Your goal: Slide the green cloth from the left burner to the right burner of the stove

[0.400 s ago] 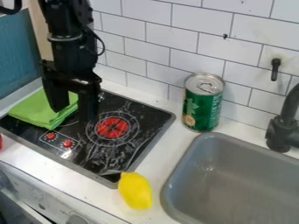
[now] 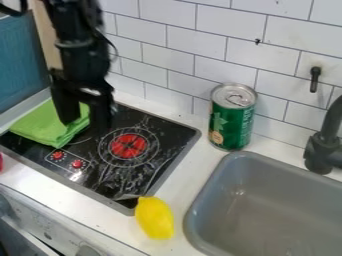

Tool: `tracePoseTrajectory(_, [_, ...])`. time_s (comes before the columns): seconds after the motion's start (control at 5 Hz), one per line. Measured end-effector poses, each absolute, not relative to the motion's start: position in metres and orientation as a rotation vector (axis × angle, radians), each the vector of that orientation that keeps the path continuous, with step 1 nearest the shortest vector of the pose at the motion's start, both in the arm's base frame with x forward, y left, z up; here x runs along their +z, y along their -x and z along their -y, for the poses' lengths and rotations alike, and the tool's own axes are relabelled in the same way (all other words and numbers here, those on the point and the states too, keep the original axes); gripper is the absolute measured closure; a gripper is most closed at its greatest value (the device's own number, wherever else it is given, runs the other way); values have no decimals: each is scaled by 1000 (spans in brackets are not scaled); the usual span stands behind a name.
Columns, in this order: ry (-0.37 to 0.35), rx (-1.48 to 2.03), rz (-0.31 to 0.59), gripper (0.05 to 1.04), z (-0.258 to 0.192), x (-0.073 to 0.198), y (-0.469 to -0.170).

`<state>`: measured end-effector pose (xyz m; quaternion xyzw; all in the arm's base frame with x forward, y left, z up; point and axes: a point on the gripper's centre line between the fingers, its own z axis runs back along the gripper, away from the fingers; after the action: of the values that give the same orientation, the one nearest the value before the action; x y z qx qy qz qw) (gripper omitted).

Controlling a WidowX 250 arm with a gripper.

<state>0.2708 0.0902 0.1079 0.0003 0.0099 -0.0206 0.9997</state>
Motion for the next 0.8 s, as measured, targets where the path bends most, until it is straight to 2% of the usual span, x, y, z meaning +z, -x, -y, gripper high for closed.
tracePoseTrajectory(0.2, [-46, -23, -3, 75, -126, 103, -281])
tracePoseTrajectory(0.4, [-87, -14, -37, 75, -154, 92, -289])
tracePoseTrajectory(0.8, [-125, 2, -43, 75, -189, 81, -313])
